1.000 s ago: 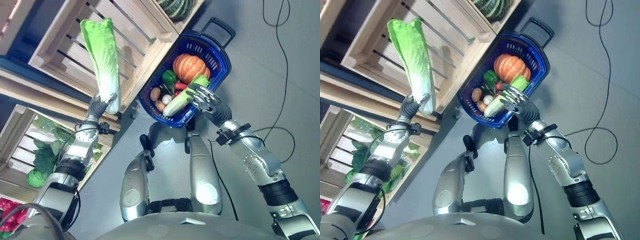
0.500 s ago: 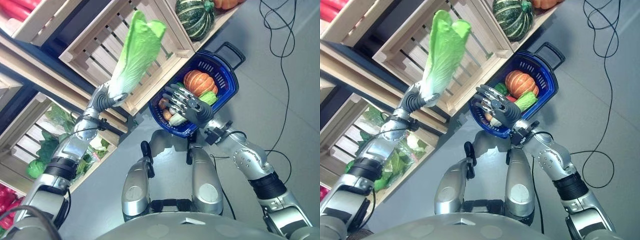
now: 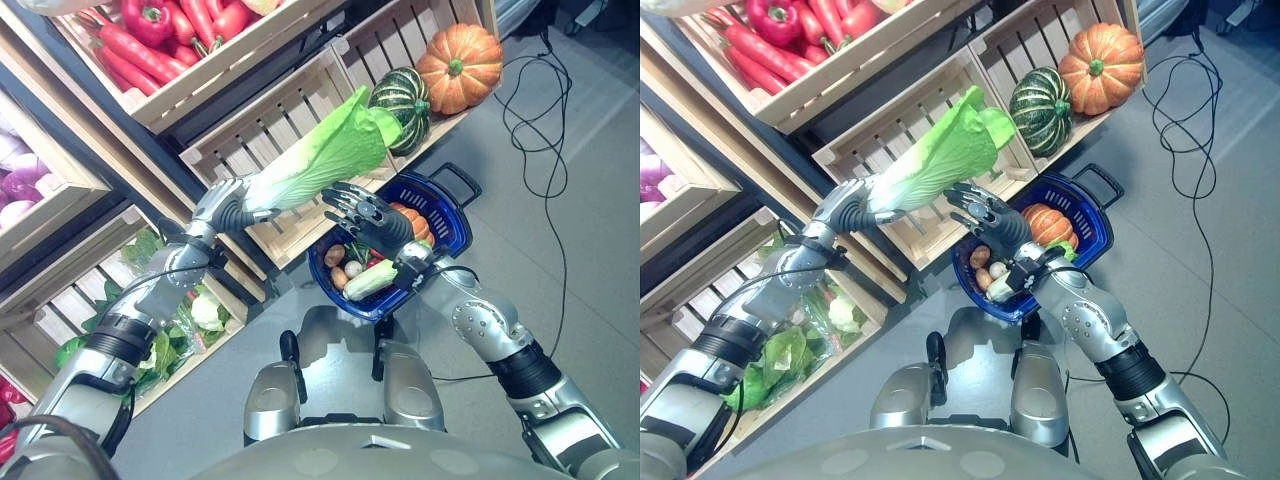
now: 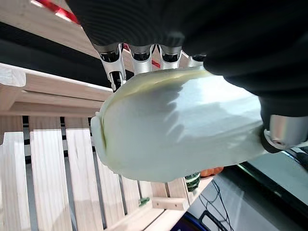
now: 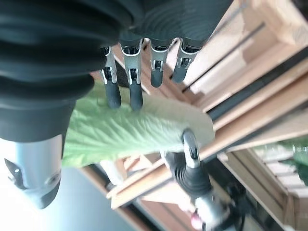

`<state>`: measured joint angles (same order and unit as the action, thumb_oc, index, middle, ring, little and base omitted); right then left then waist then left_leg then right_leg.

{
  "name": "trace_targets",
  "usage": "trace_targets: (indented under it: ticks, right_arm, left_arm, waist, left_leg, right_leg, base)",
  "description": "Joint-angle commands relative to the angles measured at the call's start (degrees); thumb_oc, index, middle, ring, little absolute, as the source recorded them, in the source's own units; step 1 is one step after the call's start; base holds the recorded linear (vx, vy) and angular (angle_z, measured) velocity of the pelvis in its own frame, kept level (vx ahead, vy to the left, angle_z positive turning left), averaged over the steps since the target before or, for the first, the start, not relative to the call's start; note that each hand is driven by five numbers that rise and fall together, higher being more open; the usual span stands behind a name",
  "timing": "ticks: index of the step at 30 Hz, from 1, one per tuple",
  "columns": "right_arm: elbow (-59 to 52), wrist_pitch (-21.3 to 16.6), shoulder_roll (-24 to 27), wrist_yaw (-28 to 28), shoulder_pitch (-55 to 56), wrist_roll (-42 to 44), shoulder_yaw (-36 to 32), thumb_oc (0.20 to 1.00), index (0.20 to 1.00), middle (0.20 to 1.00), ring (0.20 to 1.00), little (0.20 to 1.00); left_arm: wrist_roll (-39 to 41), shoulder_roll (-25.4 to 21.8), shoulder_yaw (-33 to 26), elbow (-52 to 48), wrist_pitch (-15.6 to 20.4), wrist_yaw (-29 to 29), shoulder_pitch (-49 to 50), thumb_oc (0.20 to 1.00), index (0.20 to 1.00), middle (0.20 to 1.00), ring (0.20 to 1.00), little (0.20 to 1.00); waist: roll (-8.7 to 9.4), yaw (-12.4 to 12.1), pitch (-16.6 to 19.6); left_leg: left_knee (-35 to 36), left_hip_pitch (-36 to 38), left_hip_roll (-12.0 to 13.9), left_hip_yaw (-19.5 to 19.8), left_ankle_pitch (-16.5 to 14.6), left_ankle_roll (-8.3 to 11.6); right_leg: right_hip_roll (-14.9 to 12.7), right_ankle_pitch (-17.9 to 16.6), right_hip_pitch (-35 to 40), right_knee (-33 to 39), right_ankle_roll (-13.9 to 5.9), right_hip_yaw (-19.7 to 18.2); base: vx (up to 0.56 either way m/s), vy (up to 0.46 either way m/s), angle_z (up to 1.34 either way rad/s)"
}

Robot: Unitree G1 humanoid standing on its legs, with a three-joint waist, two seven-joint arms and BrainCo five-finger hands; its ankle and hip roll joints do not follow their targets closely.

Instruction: Pick up fruits and vegetables into the basket

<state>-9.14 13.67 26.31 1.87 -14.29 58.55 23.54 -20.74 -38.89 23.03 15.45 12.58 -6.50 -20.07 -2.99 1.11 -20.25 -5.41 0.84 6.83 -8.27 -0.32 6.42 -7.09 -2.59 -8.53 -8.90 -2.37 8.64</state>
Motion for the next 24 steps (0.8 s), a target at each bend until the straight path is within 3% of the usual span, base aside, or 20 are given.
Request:
trace_targets:
  ticks: [1,7,11,16,24]
  right_arm:
    - [-4.4,-7.2,-4.2,4.0,-4.1,1.7,1.1,1.000,1.000,1.000,1.000,1.000]
    - [-4.5,-8.9,-4.6,12.9,-5.4,1.1,1.2,1.000,1.000,1.000,1.000,1.000]
    - [-3.5,-9.5,-5.1,16.0,-6.0,2.2,1.5,1.000,1.000,1.000,1.000,1.000]
    - [-3.2,-9.4,-5.8,16.3,-6.7,2.9,2.1,1.000,1.000,1.000,1.000,1.000]
    - [-7.7,-6.9,-4.0,12.8,-6.1,-1.0,0.4,1.000,1.000,1.000,1.000,1.000]
  left_arm:
    - [-6.9,-0.8,6.1,-6.8,-0.5,0.5,1.0,0.200,0.200,0.200,0.200,0.200]
    - [-11.9,1.6,9.1,-7.8,-4.1,-2.7,1.6,0.200,0.200,0.200,0.200,0.200]
    - [-13.2,2.5,10.9,-7.9,-6.4,-5.8,1.9,0.200,0.200,0.200,0.200,0.200]
    - [-6.9,4.0,11.2,-7.1,-9.2,-7.0,2.7,0.200,0.200,0.200,0.200,0.200]
    - [7.9,6.4,6.3,-4.2,-13.6,-9.1,6.4,0.200,0.200,0.200,0.200,0.200]
  waist:
    - [2.00,0.0,3.4]
    - [1.68,0.4,3.6]
    - [1.67,0.4,3.7]
    - [1.85,-0.2,3.7]
    - [2.87,-1.1,4.0]
  left_leg:
    - [-2.5,-3.2,-2.1,0.9,-3.8,-3.53]
    - [-2.6,-2.4,-2.0,0.5,-4.5,-3.64]
    - [-2.3,-2.0,-1.8,0.4,-4.6,-3.55]
    - [-2.1,-1.7,-1.7,0.3,-4.7,-3.46]
    - [-1.9,-1.6,-1.3,0.2,-4.6,-3.15]
  right_leg:
    - [-3.6,5.9,4.8,-0.4,-5.58,-1.0]
    - [-3.7,6.0,5.3,-0.1,-5.78,-1.4]
    - [-3.9,6.0,5.7,0.3,-6.00,-1.3]
    - [-4.0,6.1,6.1,0.5,-6.04,-0.8]
    - [-4.0,6.1,6.3,0.5,-6.17,-0.2]
  base:
    - [0.02,0.004,-0.03]
    - [0.00,0.002,-0.01]
    - [0.00,0.000,0.00]
    - [0.00,0.000,0.00]
    - [-0.01,-0.023,0.00]
